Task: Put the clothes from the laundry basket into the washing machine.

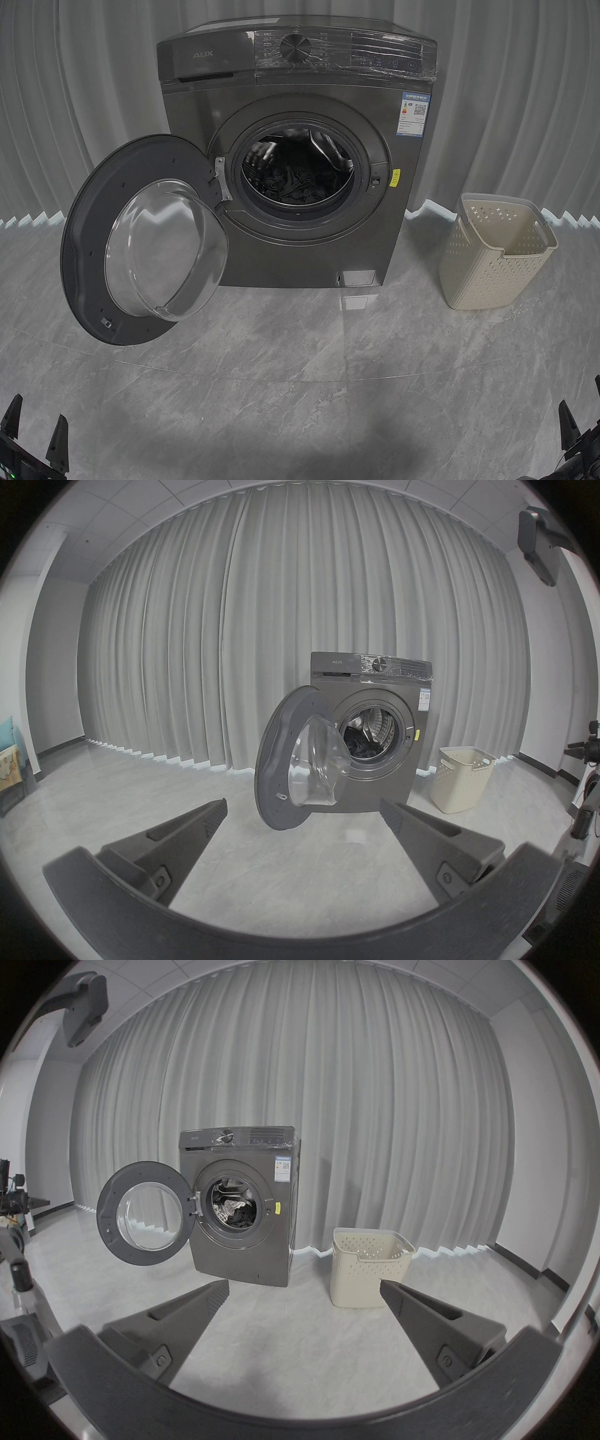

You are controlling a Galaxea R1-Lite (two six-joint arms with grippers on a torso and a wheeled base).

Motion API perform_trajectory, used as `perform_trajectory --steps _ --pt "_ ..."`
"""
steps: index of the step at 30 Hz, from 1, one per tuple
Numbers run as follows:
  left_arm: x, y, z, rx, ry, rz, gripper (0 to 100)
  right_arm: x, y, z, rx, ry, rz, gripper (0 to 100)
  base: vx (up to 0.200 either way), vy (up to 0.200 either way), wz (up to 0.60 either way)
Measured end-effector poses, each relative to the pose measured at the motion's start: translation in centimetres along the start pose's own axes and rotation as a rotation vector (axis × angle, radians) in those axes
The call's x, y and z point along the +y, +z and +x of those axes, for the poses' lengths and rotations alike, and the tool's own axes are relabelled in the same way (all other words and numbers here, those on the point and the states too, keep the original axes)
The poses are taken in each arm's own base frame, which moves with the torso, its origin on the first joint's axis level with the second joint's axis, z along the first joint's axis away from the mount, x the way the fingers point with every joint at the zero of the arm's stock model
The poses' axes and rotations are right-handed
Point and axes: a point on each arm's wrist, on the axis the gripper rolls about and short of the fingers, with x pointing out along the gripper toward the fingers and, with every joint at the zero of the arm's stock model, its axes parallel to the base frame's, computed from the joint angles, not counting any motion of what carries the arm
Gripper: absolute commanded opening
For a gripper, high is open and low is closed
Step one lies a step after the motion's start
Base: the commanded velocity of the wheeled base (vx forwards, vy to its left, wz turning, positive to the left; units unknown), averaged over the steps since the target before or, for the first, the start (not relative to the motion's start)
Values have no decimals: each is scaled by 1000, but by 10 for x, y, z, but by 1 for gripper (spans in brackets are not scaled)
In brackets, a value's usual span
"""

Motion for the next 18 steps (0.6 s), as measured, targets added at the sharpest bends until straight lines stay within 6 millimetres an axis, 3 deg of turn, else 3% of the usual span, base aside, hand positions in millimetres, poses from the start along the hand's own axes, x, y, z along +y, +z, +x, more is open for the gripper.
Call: perform_trajectory --steps 6,12,18 --pt "0 0 -1 -12 14 -47 100 0 -4 -1 28 -31 74 100 0 0 0" --pt "0 0 -1 -15 33 -35 100 0 -5 -1 27 -40 74 100 0 200 0" --pt "1 0 -1 -15 45 1 100 0 -5 -2 26 -39 73 100 0 0 0"
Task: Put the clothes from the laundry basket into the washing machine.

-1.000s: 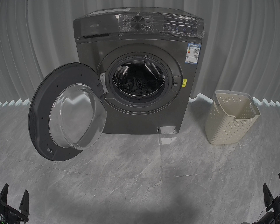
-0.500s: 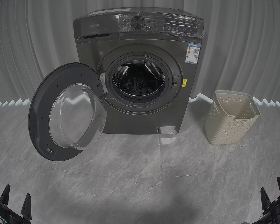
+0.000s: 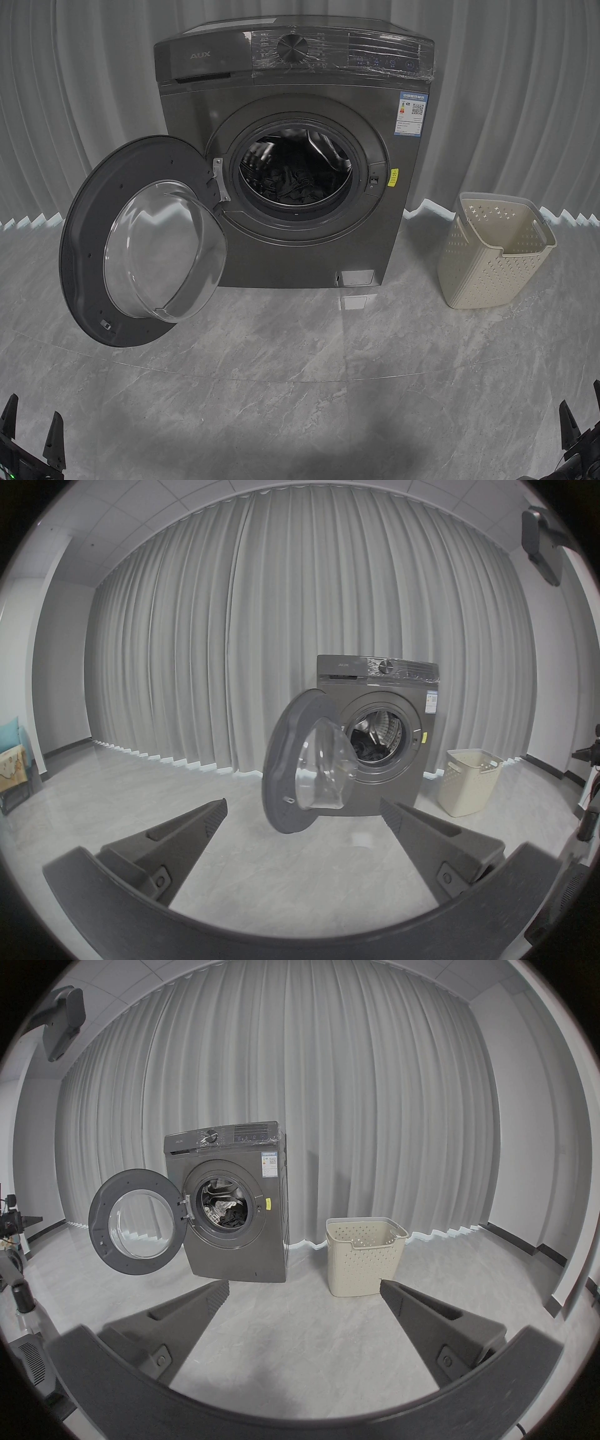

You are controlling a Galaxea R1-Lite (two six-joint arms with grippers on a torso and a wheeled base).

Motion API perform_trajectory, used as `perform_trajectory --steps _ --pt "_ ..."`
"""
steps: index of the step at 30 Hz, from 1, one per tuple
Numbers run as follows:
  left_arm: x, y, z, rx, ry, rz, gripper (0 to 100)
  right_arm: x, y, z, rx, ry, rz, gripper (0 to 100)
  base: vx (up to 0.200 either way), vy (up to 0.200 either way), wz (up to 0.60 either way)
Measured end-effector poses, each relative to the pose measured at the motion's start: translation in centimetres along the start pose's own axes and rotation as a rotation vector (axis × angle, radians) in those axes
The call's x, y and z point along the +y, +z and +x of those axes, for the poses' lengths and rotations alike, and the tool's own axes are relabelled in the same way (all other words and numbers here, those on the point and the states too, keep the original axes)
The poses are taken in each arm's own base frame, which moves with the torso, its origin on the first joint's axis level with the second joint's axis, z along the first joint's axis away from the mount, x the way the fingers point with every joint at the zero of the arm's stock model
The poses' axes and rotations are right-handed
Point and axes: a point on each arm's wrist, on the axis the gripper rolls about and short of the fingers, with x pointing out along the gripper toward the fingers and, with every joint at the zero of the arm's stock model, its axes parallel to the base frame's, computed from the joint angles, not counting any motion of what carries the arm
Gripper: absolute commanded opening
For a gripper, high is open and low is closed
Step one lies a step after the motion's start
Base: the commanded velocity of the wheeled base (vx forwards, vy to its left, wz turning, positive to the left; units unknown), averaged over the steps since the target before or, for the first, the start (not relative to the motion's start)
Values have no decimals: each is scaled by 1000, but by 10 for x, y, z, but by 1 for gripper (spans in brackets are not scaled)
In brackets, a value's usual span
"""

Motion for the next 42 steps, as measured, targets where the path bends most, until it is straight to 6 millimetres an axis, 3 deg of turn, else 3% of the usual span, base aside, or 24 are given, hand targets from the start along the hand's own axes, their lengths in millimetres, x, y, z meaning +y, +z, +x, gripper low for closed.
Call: perform_trajectory --steps 6,13,42 --pt "1 -2 0 15 29 0 100 0 0 0 0 0 0 100 0 0 0" --pt "-2 -8 0 75 -110 27 100 0 0 0 0 0 0 100 0 0 0" --pt "-2 -7 0 75 -81 26 100 0 0 0 2 0 0 100 0 0 0"
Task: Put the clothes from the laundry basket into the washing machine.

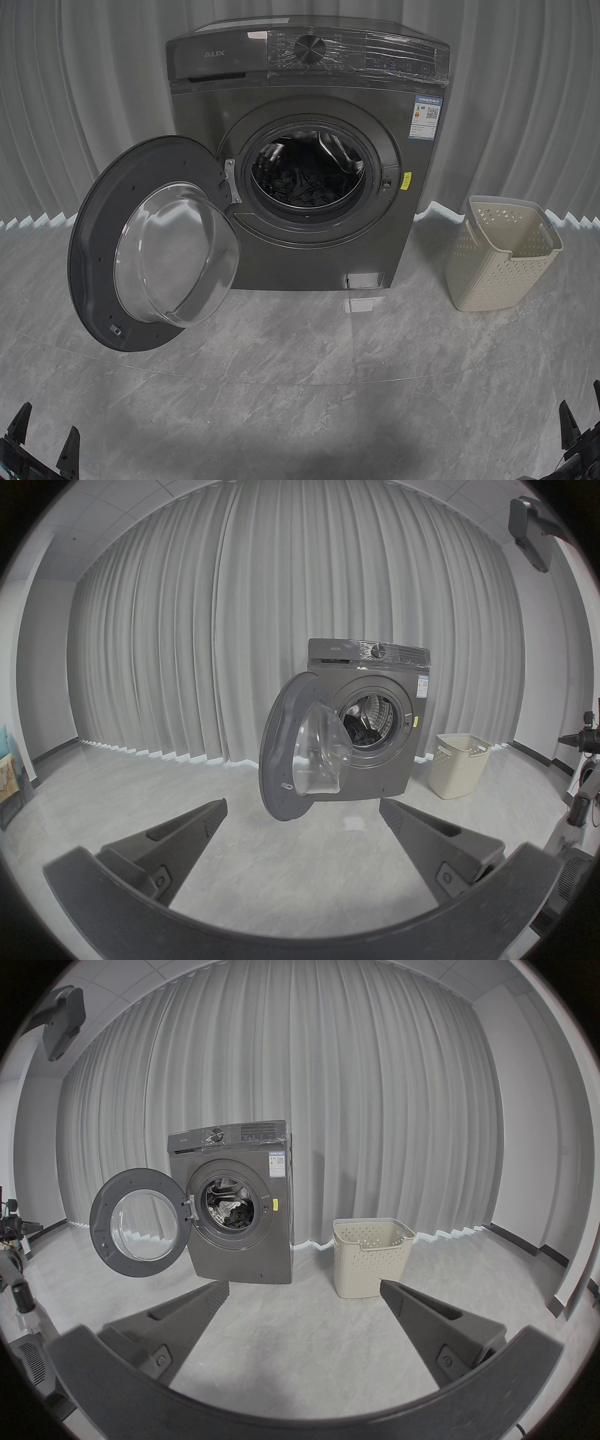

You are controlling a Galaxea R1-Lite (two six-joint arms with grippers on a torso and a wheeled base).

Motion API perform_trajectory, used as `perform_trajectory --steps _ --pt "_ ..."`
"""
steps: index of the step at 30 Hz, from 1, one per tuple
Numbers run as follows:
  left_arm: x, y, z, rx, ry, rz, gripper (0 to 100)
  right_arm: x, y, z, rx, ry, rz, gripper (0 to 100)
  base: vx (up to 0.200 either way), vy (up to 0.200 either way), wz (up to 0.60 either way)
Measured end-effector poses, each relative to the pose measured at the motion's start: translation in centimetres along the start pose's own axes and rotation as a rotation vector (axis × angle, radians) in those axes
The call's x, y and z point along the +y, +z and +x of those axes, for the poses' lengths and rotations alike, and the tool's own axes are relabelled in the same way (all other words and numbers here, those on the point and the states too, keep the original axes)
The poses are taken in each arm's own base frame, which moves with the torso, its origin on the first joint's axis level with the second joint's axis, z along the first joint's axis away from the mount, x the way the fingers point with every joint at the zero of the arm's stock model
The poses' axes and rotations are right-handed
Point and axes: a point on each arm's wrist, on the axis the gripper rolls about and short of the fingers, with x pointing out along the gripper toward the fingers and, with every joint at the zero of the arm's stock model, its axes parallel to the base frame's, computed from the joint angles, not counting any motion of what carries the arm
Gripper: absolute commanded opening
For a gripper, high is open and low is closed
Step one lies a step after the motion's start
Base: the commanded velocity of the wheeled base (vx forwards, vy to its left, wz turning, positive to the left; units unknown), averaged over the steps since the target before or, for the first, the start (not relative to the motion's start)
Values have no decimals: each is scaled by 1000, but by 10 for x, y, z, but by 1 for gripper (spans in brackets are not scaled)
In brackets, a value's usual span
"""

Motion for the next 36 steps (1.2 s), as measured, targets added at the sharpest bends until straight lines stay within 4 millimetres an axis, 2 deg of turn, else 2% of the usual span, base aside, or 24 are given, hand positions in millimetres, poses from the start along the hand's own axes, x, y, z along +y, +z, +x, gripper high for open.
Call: perform_trajectory --steps 15,30,36 --pt "0 0 0 0 5 -1 100 0 0 0 0 0 -1 100 0 0 0" --pt "0 0 0 0 3 -4 100 0 0 0 0 0 0 100 0 200 0" --pt "0 0 0 0 -2 -6 100 0 0 0 0 0 0 100 0 0 0"
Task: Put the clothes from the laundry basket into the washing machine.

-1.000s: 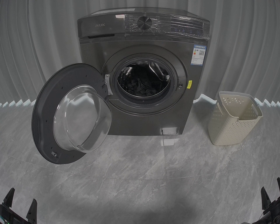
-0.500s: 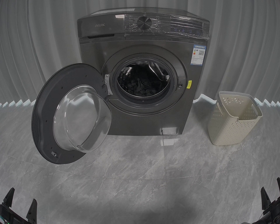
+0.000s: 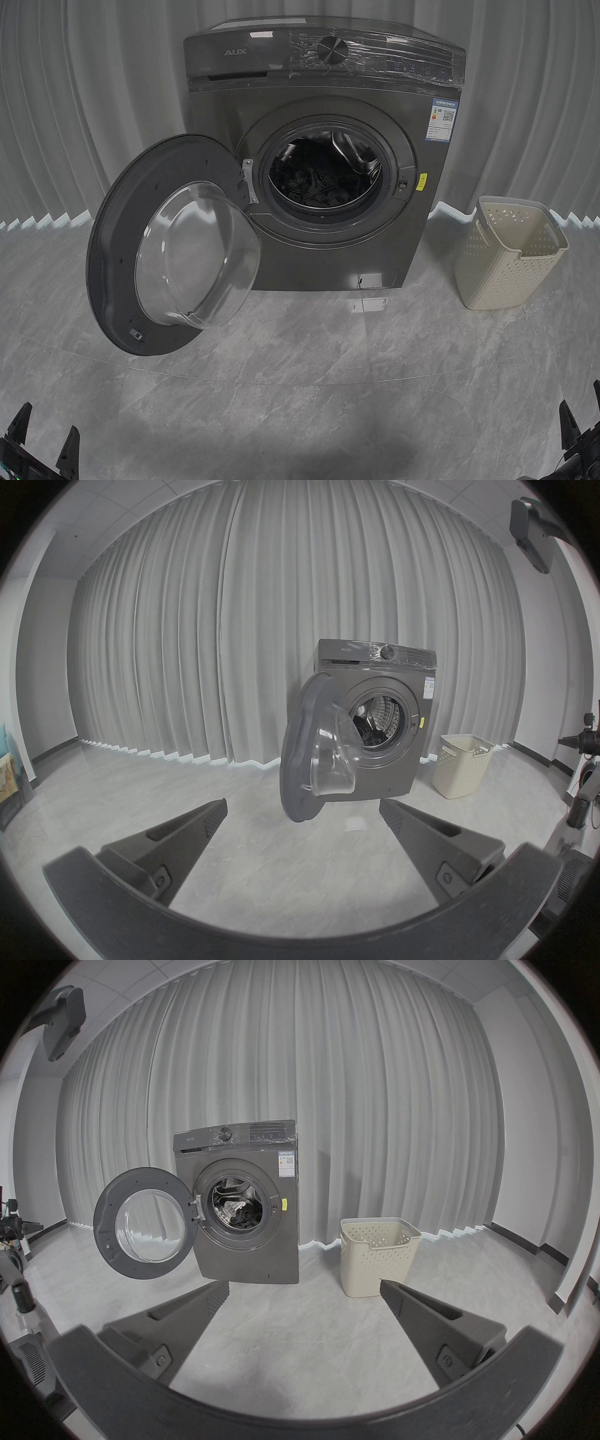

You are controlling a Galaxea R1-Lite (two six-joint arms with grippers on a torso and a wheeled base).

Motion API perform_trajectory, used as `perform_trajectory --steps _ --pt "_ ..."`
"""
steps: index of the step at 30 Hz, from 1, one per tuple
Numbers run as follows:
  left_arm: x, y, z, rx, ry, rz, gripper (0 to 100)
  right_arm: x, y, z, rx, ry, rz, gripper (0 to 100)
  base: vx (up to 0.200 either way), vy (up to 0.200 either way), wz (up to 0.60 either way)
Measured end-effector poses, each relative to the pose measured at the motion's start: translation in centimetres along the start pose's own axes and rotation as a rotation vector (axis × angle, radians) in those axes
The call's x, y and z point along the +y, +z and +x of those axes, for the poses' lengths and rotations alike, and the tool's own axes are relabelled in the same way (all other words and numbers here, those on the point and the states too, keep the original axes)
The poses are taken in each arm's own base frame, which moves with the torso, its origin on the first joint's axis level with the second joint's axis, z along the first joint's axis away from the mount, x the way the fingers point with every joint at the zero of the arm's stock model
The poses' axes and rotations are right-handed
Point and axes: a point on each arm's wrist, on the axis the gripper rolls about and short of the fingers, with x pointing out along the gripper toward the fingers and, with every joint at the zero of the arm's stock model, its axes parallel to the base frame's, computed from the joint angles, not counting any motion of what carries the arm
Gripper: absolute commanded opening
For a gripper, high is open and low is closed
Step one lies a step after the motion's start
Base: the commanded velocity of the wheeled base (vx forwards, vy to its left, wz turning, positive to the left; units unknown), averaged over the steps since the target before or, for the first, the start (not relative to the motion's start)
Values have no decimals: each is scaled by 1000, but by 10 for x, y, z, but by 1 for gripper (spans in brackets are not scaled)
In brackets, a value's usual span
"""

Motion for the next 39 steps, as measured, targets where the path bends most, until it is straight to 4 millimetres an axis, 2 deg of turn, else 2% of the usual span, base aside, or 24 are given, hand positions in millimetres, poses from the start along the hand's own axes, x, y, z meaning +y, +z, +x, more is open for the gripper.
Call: perform_trajectory --steps 6,12,27,39 --pt "0 0 0 0 4 3 100 0 0 0 1 0 0 100 0 0 0" --pt "0 0 0 1 4 0 100 0 0 0 0 0 0 100 0 200 0" --pt "0 0 0 2 5 -4 100 0 0 0 0 0 0 100 0 0 0" --pt "0 0 0 1 2 4 100 0 0 0 1 0 0 100 0 200 0"
